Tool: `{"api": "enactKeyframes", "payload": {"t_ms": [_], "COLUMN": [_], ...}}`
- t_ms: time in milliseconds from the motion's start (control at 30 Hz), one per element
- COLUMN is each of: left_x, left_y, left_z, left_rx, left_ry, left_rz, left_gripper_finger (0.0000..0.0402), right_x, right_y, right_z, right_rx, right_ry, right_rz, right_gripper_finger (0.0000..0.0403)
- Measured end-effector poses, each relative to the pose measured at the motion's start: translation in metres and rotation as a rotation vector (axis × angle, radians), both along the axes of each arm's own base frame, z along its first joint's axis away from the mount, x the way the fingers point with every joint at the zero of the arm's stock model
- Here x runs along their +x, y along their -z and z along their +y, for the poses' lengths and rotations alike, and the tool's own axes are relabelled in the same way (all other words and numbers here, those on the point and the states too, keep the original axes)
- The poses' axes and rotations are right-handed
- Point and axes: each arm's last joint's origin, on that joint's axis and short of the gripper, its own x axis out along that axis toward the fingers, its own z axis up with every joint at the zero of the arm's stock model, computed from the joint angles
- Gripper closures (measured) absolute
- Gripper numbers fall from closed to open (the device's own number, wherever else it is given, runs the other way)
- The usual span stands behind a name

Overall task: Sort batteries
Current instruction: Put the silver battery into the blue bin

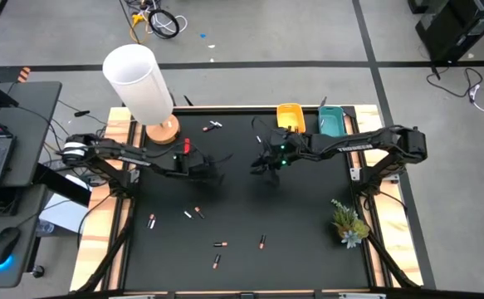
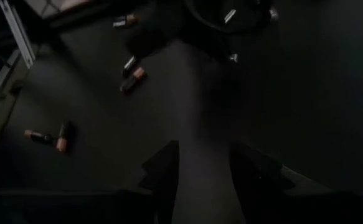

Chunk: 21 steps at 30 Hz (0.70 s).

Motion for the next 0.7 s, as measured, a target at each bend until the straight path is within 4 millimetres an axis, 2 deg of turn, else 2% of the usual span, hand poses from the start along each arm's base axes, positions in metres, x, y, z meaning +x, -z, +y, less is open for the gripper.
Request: {"api": "enactKeyframes", "payload": {"t_ms": [133,267,400,533,600,700], "left_x": [0.012,0.030,0.040,0.040,0.039,0.039], "left_y": [-0.020,-0.046,-0.063,-0.067,-0.065,-0.066], "left_z": [0.001,0.002,0.005,0.011,0.014,0.015], "left_rx": [0.087,0.200,0.303,0.340,0.311,0.277], "left_ry": [0.086,0.161,0.178,0.136,0.084,0.036], "left_rz": [-0.098,-0.339,-0.523,-0.553,-0.549,-0.588], "left_gripper_finger": [0.0376,0.0387,0.0395,0.0395,0.0395,0.0387], "right_x": [-0.008,-0.013,-0.017,-0.022,-0.032,-0.049], "right_y": [-0.010,-0.014,-0.009,-0.010,-0.012,-0.036], "right_z": [-0.008,-0.017,-0.024,-0.024,-0.027,-0.032], "right_rx": [0.050,0.073,0.090,0.081,0.085,0.119], "right_ry": [0.028,0.051,0.066,0.075,0.118,0.166], "right_rz": [-0.009,-0.035,-0.051,-0.035,0.012,0.022], "right_gripper_finger": [0.0254,0.0254,0.0254,0.0254,0.0254,0.0254]}}
